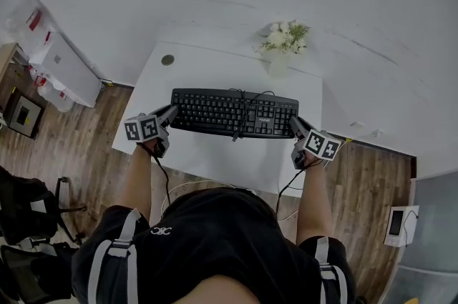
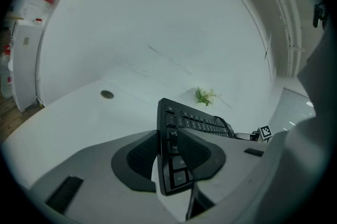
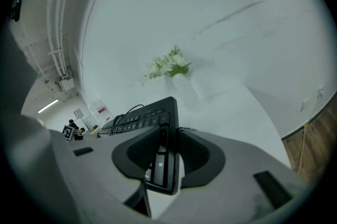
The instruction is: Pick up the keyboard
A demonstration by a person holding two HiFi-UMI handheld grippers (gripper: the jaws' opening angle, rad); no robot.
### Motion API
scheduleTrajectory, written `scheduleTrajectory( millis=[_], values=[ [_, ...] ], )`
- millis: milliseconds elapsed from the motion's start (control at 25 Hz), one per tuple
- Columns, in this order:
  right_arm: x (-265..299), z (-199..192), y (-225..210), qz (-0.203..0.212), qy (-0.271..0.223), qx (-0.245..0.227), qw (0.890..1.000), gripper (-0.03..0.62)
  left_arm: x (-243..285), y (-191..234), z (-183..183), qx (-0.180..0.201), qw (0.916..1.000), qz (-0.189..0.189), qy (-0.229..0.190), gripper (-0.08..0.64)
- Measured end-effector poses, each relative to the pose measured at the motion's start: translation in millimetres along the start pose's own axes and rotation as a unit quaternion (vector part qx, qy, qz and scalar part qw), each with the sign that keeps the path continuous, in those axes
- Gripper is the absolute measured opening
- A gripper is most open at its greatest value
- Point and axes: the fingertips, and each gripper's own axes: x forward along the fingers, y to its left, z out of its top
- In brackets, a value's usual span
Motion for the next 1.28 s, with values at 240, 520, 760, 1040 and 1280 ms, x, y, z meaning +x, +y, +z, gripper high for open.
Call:
scheduleTrajectory(
  millis=[240, 520, 760, 1040, 1280],
  values=[
    [-25, 82, 33, 0.023, -0.096, -0.046, 0.994, 0.118, -19, -55, 83, 0.051, 0.9929, -0.042, -0.099, 0.124],
    [-88, 183, 103, 0.059, -0.215, -0.121, 0.967, 0.117, -85, -130, 179, 0.128, 0.9606, -0.074, -0.235, 0.126],
    [-104, 193, 122, 0.071, -0.251, -0.137, 0.955, 0.115, -98, -134, 188, 0.134, 0.9503, -0.088, -0.267, 0.126],
    [-98, 189, 113, 0.063, -0.238, -0.124, 0.961, 0.115, -92, -134, 189, 0.135, 0.9534, -0.081, -0.258, 0.126],
    [-99, 188, 113, 0.062, -0.24, -0.119, 0.961, 0.115, -94, -136, 191, 0.139, 0.9522, -0.085, -0.259, 0.124]
  ],
)
